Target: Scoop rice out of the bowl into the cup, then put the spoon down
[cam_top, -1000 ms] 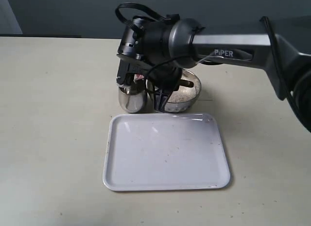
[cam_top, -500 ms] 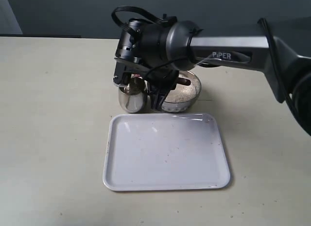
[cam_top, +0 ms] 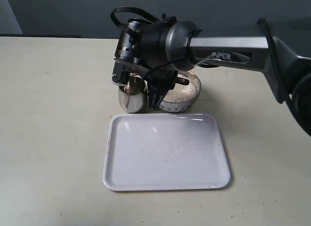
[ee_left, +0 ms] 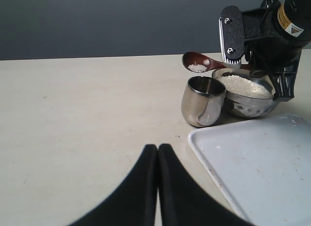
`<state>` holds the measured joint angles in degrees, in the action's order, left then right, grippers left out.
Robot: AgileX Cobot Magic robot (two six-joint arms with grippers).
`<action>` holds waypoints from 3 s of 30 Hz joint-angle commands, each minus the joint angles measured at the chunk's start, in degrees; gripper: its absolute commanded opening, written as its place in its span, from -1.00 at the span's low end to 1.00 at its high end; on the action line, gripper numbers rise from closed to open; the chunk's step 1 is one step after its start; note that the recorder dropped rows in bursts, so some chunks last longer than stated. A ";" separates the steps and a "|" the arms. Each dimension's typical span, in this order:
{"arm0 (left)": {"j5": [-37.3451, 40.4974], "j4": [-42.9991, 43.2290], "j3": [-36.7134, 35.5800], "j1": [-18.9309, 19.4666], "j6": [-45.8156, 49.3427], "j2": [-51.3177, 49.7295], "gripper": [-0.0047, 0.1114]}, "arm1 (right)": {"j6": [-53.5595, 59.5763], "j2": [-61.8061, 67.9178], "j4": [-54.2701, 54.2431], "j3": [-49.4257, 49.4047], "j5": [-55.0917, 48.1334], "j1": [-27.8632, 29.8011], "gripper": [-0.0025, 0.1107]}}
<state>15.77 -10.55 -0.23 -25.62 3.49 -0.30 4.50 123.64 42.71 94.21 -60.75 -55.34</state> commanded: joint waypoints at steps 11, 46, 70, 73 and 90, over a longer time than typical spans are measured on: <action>-0.80 0.03 0.23 -0.37 -0.37 0.30 -0.91 | -4.50 -0.15 3.54 -4.71 1.26 -0.06 -0.97; -0.80 0.03 0.23 -0.37 -0.37 0.30 -0.91 | -4.50 -7.58 -11.87 -4.96 -5.37 8.46 -0.97; -0.80 0.03 0.23 -0.37 -0.37 0.30 -0.91 | -37.91 -6.76 36.64 -30.97 -0.52 2.70 -0.97; -0.80 0.03 0.23 -0.37 -0.37 0.30 -0.91 | -37.91 -6.85 36.48 -30.97 -0.28 2.70 -0.97; -0.80 0.03 0.23 -0.37 -0.37 0.30 -0.91 | -30.54 -25.89 0.12 -31.01 -2.12 5.74 -0.97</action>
<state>15.77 -10.55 -0.23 -25.62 3.49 -0.30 -30.07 100.10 50.75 63.48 -61.32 -51.74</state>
